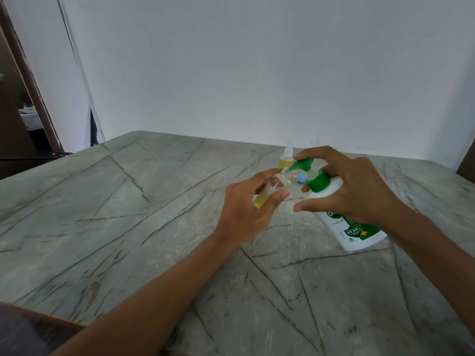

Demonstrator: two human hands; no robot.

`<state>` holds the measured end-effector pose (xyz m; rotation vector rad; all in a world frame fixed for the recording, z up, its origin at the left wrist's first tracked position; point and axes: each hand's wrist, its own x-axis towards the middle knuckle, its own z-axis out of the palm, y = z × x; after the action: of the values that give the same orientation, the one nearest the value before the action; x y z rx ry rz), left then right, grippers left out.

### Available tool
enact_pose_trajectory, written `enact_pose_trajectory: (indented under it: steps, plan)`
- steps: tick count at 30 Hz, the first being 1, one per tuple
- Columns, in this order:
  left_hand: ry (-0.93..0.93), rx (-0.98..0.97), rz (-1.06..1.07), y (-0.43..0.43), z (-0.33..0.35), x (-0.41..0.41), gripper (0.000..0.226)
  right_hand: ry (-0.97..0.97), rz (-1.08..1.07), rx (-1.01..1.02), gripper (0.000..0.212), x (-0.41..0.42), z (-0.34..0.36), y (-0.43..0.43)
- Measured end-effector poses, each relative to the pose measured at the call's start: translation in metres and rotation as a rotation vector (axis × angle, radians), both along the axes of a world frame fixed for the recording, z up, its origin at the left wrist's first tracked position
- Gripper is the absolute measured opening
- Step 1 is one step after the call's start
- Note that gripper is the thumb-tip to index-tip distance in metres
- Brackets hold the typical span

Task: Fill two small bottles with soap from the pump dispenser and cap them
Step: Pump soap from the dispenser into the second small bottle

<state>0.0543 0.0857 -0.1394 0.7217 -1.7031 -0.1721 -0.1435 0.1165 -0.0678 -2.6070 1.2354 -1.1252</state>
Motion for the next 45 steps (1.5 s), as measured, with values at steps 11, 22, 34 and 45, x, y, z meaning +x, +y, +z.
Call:
enact_pose_trajectory:
  steps: [11, 22, 34, 45]
  plan:
    - [-0.066, -0.021, -0.021, 0.0006, -0.0034, -0.0020, 0.048, -0.043, 0.000, -0.016, 0.054, -0.0026, 0.0003, 0.0011]
    - [-0.008, -0.004, 0.013, 0.0000, -0.0007, -0.0007, 0.045, -0.012, 0.005, -0.006, 0.071, -0.0019, 0.0010, -0.0003]
    - [-0.019, -0.005, 0.008, -0.0019, -0.0014, 0.0004, 0.046, -0.025, 0.012, -0.012, 0.067, 0.0001, 0.0013, 0.0005]
    - [-0.057, -0.010, 0.003, -0.0019, -0.0007, 0.0011, 0.047, -0.060, 0.025, -0.033, 0.061, -0.0016, -0.0007, 0.0002]
